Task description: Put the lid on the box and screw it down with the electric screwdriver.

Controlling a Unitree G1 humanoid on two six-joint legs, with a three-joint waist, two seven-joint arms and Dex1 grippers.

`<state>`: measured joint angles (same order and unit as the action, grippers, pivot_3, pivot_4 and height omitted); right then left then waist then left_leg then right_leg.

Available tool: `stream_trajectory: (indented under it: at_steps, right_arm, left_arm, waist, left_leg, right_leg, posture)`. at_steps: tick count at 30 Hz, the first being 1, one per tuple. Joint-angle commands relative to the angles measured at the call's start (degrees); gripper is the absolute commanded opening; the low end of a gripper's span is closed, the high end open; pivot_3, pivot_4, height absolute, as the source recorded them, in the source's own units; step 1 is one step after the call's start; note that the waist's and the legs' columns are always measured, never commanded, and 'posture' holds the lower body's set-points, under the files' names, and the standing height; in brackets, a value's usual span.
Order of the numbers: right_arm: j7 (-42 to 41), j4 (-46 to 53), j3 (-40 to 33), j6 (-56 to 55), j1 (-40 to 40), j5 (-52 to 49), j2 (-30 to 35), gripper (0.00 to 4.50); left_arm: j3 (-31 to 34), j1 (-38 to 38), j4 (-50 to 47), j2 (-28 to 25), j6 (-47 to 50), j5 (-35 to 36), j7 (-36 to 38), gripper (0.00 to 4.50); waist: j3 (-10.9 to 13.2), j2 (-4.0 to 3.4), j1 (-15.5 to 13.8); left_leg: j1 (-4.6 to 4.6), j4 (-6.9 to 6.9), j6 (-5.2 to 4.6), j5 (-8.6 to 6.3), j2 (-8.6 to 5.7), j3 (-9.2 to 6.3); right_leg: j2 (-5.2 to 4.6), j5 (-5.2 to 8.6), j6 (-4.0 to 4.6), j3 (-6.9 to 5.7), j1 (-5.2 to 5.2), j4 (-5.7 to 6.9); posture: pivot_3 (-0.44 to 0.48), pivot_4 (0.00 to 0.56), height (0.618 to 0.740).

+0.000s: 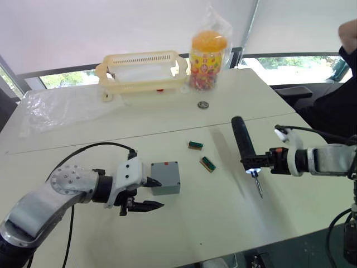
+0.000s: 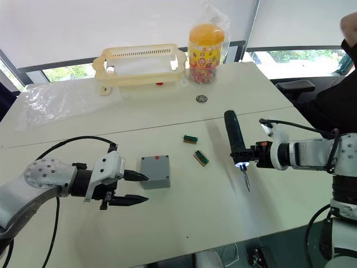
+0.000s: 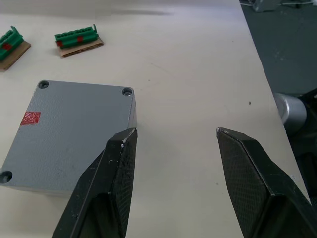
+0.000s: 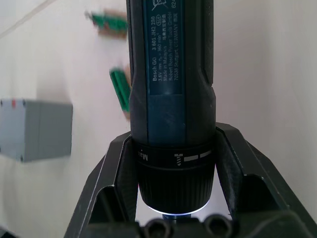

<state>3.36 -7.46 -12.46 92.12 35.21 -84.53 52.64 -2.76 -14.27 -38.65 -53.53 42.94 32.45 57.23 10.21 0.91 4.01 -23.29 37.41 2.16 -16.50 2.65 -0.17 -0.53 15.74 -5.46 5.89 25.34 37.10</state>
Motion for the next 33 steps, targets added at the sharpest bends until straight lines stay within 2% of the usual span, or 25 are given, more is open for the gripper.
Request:
stream_trajectory:
  at_steps: [1,5,11,13,14,17,19,21,26,29,33]
  right_arm:
    - [5.2,-3.9,1.5,0.4,1.8,-3.6,1.0,1.77]
    - [7.3,-7.7,3.9,0.4,3.5,-2.2,0.8,1.77]
    - [7.3,-9.0,6.5,0.4,4.4,0.4,1.1,1.77]
    - [7.3,-8.9,6.7,0.4,4.4,1.9,0.7,2.82]
    - [7.3,-9.0,6.8,0.4,4.3,2.6,0.6,3.12]
    - [6.8,-8.4,7.0,0.4,4.2,5.0,0.4,4.46]
    - [5.6,-7.3,6.3,0.4,4.4,6.7,0.1,4.46]
    - [0.4,-0.7,7.8,-5.4,4.8,13.1,2.4,4.46]
    - [-18.1,9.9,5.8,-23.7,7.7,22.6,2.4,4.46]
    - [-26.7,19.7,6.5,-27.7,3.7,22.5,0.4,4.46]
    - [-36.0,33.2,13.8,-36.6,-7.3,29.9,-0.9,4.46]
  left_arm:
    - [0.0,-1.0,0.6,0.3,-0.6,-0.6,-1.0,2.57]
    - [0.0,-2.0,2.4,0.4,-1.2,-1.4,-1.7,2.57]
    - [1.4,-3.3,2.4,1.9,0.9,2.5,-1.9,2.57]
    - [1.3,-3.6,2.6,2.2,1.2,3.0,-2.0,2.57]
    - [1.0,-3.7,2.9,2.2,1.1,3.0,-2.0,2.57]
    - [0.4,-3.9,3.5,2.4,0.7,2.6,-2.0,2.57]
    - [0.6,-4.0,4.6,2.6,0.5,2.4,-2.1,2.57]
    - [3.3,-4.6,7.6,3.6,0.9,3.2,-3.6,2.57]
    - [11.2,-4.7,18.2,5.8,-1.2,1.2,-9.2,2.57]
    - [11.8,-1.4,20.9,7.7,-3.8,-1.5,-12.0,2.57]
    - [10.4,3.1,20.2,11.1,-5.6,-3.8,-15.0,2.57]
  waist:
    - [0.1,0.05,0.0]
    - [0.1,0.01,0.0]
    - [0.1,0.01,-0.2]
    - [0.1,0.01,-0.2]
    - [0.1,0.01,-0.2]
    - [0.1,0.02,-0.2]
    - [0.1,0.03,-0.4]
    - [0.1,0.00,-0.6]
    - [0.1,-0.10,-0.5]
    - [0.1,-0.09,-0.4]
    - [0.0,-0.01,-1.5]
  left_leg:
    - [0.00,0.04,-0.05,0.04,0.00,-0.01]
    - [-0.06,0.24,-0.05,0.07,-0.01,0.00]
    - [-0.09,0.26,-0.06,0.06,0.01,-0.01]
    - [-0.10,0.26,-0.06,0.06,0.01,-0.03]
    - [-0.10,0.27,-0.06,0.06,0.01,-0.02]
    - [-0.07,0.41,-0.06,0.06,0.00,-0.05]
    - [-0.05,0.55,-0.06,0.06,0.00,-0.08]
    - [-0.05,0.65,-0.06,0.06,-0.03,-0.07]
    - [-0.05,0.68,-0.06,0.06,-0.02,-0.07]
    - [-0.02,0.55,-0.12,0.02,0.04,-0.12]
    - [-0.10,0.50,-0.26,-0.07,0.07,-0.22]
  right_leg:
    - [0.01,-0.04,0.03,0.00,-0.02,0.00]
    - [0.00,-0.11,-0.02,0.00,-0.04,0.03]
    - [0.00,-0.17,-0.15,-0.02,-0.03,0.03]
    - [0.00,-0.17,-0.16,-0.03,-0.03,0.02]
    - [-0.01,-0.17,-0.16,-0.03,-0.04,0.02]
    - [-0.01,-0.18,-0.17,-0.05,-0.16,0.03]
    - [-0.01,-0.18,-0.17,-0.06,-0.28,0.02]
    - [-0.04,-0.19,-0.16,-0.06,-0.35,0.00]
    - [-0.03,-0.29,-0.34,-0.07,-0.29,0.04]
    - [0.01,-0.30,-0.37,-0.11,-0.26,0.09]
    - [-0.03,-0.28,-0.36,-0.25,-0.26,0.04]
  posture:
    - [0.000,0.150,0.740]
    - [0.000,0.150,0.740]
    - [0.000,0.150,0.740]
    - [0.000,0.150,0.740]
    - [0.000,0.150,0.740]
    - [0.000,0.150,0.740]
    - [0.000,0.150,0.740]
    - [0.000,0.150,0.740]
    - [0.000,0.150,0.740]
    - [0.000,0.150,0.740]
    - [0.000,0.150,0.740]
